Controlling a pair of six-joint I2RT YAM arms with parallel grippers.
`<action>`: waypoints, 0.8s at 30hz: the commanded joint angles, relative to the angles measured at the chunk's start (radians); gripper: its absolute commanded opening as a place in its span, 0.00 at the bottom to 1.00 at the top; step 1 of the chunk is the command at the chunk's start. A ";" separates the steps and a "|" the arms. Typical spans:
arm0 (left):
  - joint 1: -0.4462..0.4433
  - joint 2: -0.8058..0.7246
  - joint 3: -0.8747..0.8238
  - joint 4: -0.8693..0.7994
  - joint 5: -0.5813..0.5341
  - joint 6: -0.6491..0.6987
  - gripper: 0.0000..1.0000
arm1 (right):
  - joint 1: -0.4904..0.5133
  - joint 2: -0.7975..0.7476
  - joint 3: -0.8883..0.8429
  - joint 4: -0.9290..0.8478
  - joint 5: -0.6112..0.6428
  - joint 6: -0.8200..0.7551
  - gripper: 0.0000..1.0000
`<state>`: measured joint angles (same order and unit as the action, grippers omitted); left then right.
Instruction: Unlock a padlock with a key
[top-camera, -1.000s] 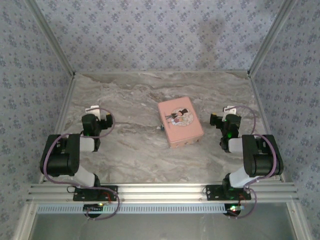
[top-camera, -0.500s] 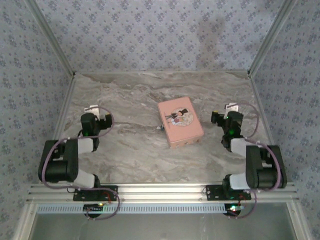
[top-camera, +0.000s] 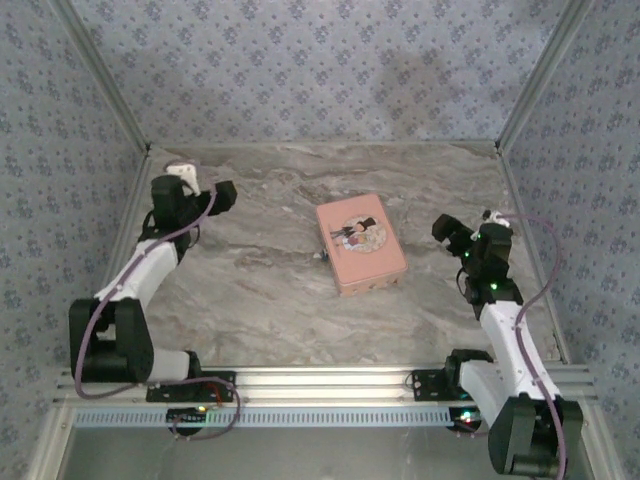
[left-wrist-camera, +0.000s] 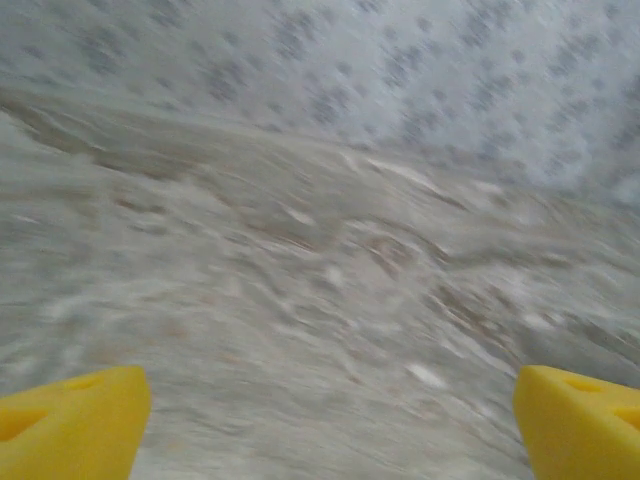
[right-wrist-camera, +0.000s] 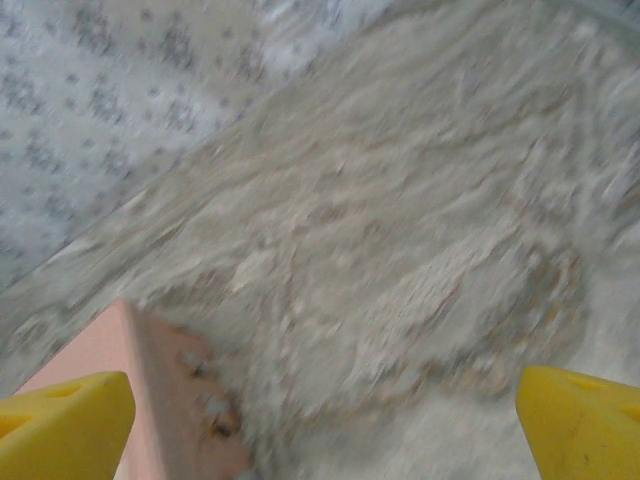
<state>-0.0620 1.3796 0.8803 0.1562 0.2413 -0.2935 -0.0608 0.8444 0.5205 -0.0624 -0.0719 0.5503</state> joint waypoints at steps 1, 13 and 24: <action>-0.098 0.086 0.129 -0.168 0.123 -0.026 0.91 | 0.049 -0.054 0.018 -0.212 -0.132 0.109 0.98; -0.350 0.619 0.688 -0.451 0.216 0.003 0.80 | 0.440 -0.176 -0.150 -0.272 -0.033 0.323 0.90; -0.416 0.949 1.149 -0.759 0.387 0.074 0.73 | 0.488 -0.057 -0.183 -0.140 -0.055 0.386 0.89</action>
<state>-0.4740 2.3043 1.9514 -0.4679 0.5495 -0.2646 0.4210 0.7597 0.3389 -0.2539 -0.1352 0.9081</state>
